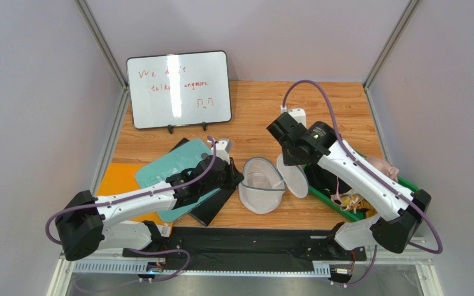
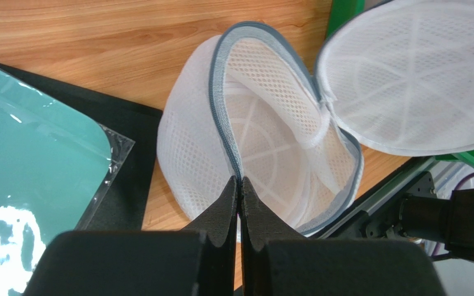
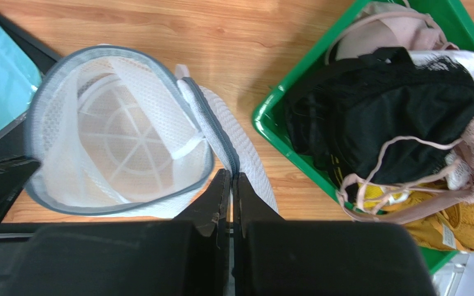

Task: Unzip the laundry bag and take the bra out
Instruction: Close the laundry bag at the center of the board.

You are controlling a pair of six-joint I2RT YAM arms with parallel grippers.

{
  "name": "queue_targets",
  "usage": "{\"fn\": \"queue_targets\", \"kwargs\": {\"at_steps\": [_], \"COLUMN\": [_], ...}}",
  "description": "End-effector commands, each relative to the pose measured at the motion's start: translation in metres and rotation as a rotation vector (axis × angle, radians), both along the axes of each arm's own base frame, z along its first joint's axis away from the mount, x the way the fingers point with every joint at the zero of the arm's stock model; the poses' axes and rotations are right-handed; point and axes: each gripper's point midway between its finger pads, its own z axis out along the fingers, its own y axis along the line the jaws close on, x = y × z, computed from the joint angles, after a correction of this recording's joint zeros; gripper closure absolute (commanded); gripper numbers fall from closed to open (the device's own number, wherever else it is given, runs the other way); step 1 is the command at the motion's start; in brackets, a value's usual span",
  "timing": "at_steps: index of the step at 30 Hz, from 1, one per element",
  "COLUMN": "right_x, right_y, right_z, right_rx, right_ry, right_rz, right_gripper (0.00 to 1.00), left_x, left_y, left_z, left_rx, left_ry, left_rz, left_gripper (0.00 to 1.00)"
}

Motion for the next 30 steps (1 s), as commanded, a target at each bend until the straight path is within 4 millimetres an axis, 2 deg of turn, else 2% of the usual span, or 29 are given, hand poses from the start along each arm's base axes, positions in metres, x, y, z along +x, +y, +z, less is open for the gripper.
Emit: {"fn": "queue_targets", "kwargs": {"at_steps": [1, 8, 10, 12, 19, 23, 24, 27, 28, 30], "right_x": [0.015, 0.019, 0.016, 0.018, 0.015, 0.007, 0.003, -0.006, -0.012, -0.016], "right_y": [0.041, 0.102, 0.114, 0.125, 0.147, 0.172, 0.171, 0.181, 0.179, 0.179], "right_z": [0.014, -0.005, -0.009, -0.016, -0.022, -0.023, -0.034, -0.043, -0.053, -0.061], "right_rx": [0.068, 0.095, 0.095, 0.100, 0.147, 0.292, 0.299, 0.362, 0.357, 0.359], "right_ry": [-0.106, -0.107, -0.105, -0.105, -0.112, -0.094, -0.073, -0.037, -0.011, 0.004], "right_rz": [0.021, 0.107, 0.127, 0.135, 0.160, 0.206, 0.204, 0.219, 0.221, 0.223], "right_gripper": [1.00, 1.00, 1.00, 1.00, 1.00, 1.00, 1.00, 1.00, 1.00, 1.00], "left_x": [0.004, -0.001, -0.006, -0.011, -0.027, -0.031, -0.031, -0.031, -0.031, -0.030], "left_y": [-0.018, -0.009, -0.007, -0.011, -0.011, -0.021, -0.022, -0.024, -0.021, -0.016], "left_z": [0.021, 0.000, -0.009, -0.007, -0.028, -0.028, -0.030, -0.031, -0.032, -0.032], "left_rx": [-0.092, -0.056, -0.051, -0.074, -0.042, -0.053, -0.049, -0.044, -0.045, -0.034], "left_ry": [-0.027, -0.004, 0.004, -0.012, -0.006, -0.015, -0.015, -0.018, -0.019, -0.022], "left_rz": [-0.001, 0.001, -0.018, -0.050, -0.095, -0.122, -0.125, -0.116, -0.109, -0.091], "left_gripper": [1.00, 1.00, 1.00, 1.00, 1.00, 1.00, 1.00, 1.00, 1.00, 1.00]}}
